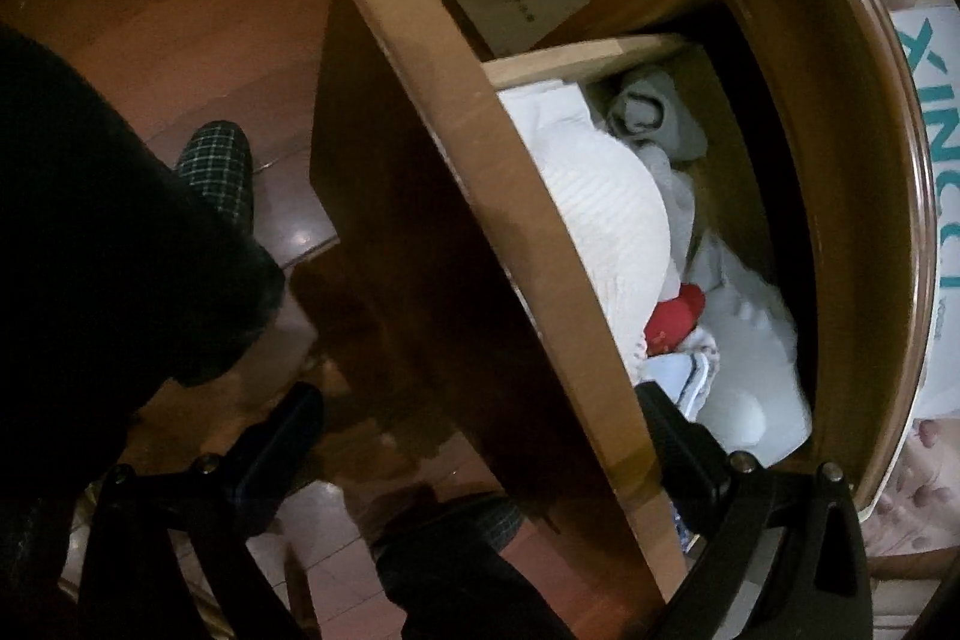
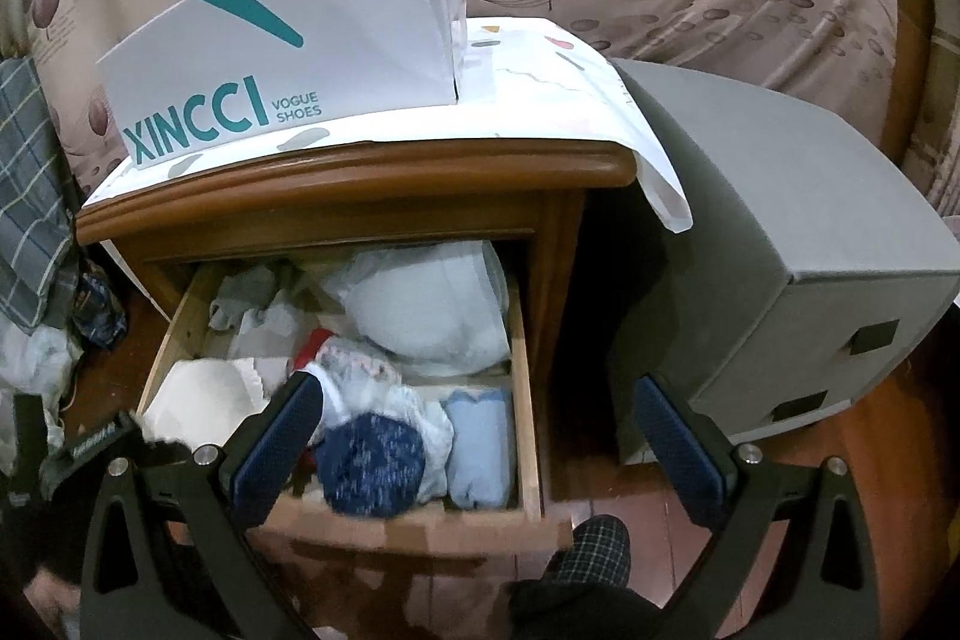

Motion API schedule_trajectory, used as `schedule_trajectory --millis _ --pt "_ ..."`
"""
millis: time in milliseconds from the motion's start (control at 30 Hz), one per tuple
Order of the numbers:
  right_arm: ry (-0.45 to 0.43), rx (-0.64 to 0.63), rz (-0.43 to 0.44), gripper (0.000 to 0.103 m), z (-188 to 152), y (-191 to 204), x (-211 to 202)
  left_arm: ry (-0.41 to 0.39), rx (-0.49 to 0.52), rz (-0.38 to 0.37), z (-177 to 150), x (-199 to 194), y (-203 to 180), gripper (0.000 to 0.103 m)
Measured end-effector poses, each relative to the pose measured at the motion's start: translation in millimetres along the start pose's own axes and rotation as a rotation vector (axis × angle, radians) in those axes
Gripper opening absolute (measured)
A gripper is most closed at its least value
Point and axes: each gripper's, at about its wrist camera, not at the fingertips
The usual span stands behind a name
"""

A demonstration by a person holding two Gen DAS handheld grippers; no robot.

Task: Take underwear out of drawer
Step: 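Hook the left tool on the drawer front and pull the drawer open, then grasp the cream lace bra with the left tool while the right tool grasps dark blue floral underwear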

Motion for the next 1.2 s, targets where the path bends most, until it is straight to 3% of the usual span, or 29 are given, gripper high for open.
schedule_trajectory --millis 300,400,633,833,933,1033,1200 --pt "0.065 -0.026 0.007 0.103 -6 7 12 0.022 0.055 0.066 13 3 -10 0.103" --pt "0.09 -0.039 0.017 0.103 -10 11 17 -0.011 0.121 0.11 14 4 -14 0.103" --pt "0.124 -0.089 0.033 0.103 -16 24 22 -0.16 0.41 0.156 7 -26 -38 0.102" --pt "0.195 -0.08 0.081 0.103 -19 27 28 -0.29 0.732 0.116 -4 -64 -68 0.102" --pt "0.265 -0.095 0.096 0.103 -19 29 32 -0.273 0.893 0.043 -4 -73 -90 0.103" --pt "0.346 -0.106 0.113 0.103 -13 30 39 -0.203 1.021 -0.007 -3 -72 -112 0.103" --pt "0.457 -0.073 0.138 0.102 5 29 52 -0.166 1.085 -0.038 8 -69 -130 0.103"
Point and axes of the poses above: each gripper's, at about its wrist camera, not at the fingertips, and x roughly the way its jaws point, y to its left, z to its top, and after that the axes turned 11 degrees about -y, right-handed
